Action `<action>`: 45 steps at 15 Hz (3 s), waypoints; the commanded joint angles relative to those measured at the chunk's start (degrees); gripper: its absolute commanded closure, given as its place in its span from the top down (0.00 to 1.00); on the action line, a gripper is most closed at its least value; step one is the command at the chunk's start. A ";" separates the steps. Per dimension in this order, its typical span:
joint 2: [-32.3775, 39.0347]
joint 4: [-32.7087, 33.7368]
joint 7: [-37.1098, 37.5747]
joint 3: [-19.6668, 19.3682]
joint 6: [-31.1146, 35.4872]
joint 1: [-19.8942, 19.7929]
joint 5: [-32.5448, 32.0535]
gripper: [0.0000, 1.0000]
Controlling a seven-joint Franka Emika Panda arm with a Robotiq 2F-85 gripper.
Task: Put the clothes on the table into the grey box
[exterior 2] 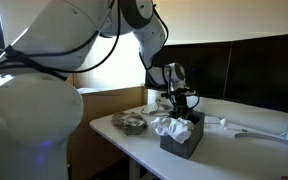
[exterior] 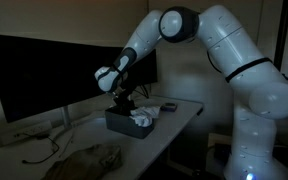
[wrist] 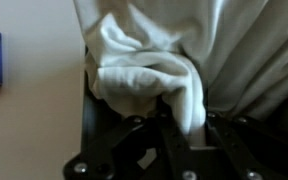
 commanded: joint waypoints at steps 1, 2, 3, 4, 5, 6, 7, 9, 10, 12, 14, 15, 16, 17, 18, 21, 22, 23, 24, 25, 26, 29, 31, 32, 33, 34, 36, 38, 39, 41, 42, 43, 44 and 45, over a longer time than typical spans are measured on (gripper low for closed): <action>0.84 1.54 1.87 0.30 -2.48 1.45 -1.78 0.48; 0.51 1.75 1.80 0.30 -2.75 1.83 -2.00 0.54; -0.19 1.96 1.64 0.34 -3.31 2.11 -2.09 0.60; -0.64 2.45 1.62 0.34 -3.92 2.32 -2.14 0.67; -1.12 2.98 1.49 0.34 -4.53 2.46 -2.29 0.73; -0.99 3.48 1.65 0.34 -4.48 2.56 -2.49 0.80; -3.12 2.15 0.30 -0.38 -4.14 1.43 -3.04 0.86; -5.36 1.62 0.48 -0.82 -4.17 1.21 -4.10 0.98; -6.75 1.28 0.21 -0.85 -4.06 0.99 -4.21 0.99; -11.01 -0.43 -1.14 -0.10 -3.51 0.58 -3.71 1.00; -15.29 -2.00 -2.30 1.08 -3.48 0.73 -2.89 1.00; -17.49 -2.96 -3.20 2.00 -3.57 0.91 -2.15 1.00; -19.66 -3.97 -4.41 3.21 -3.87 1.13 -1.21 1.00; -21.80 -5.26 -5.50 4.45 -3.87 1.38 -0.24 1.00; -23.85 -6.63 -7.12 5.95 -4.12 1.63 1.35 1.00; -27.95 -10.46 -11.07 9.90 -3.96 3.14 5.67 1.00; -28.91 -11.67 -12.11 11.20 -4.08 3.95 7.14 1.00; -29.52 -12.78 -13.43 12.34 -4.07 4.62 8.56 1.00; -29.86 -13.91 -14.59 13.45 -3.92 5.43 9.58 1.00; -29.78 -14.56 -15.61 14.59 -4.23 6.38 10.47 1.00; -29.50 -15.29 -15.90 15.55 -4.14 7.26 10.53 1.00; -27.76 -16.88 -10.77 18.02 -2.16 10.33 7.28 1.00; -26.89 -18.14 -6.91 19.01 2.57 11.95 5.88 1.00; -26.06 -18.71 -4.70 19.33 5.40 12.62 5.47 1.00; -25.06 -19.18 -2.68 19.57 8.00 13.26 4.60 1.00; -23.85 -19.42 -1.22 19.66 9.89 13.77 4.17 1.00; -22.08 -18.85 2.30 19.61 10.19 15.10 2.09 1.00; -21.87 -18.18 0.17 19.63 8.99 14.92 3.57 1.00; -21.32 -18.12 0.74 19.62 9.16 15.17 3.22 1.00; -21.12 -18.04 1.04 19.58 9.20 15.27 2.96 1.00; -20.29 -17.98 0.61 19.52 10.89 15.29 2.15 1.00; -19.24 -18.36 0.75 19.24 14.26 15.18 1.10 1.00; -18.17 -18.18 1.07 19.03 16.37 15.30 0.02 1.00; -16.76 -18.13 1.12 18.76 19.37 15.34 -0.86 1.00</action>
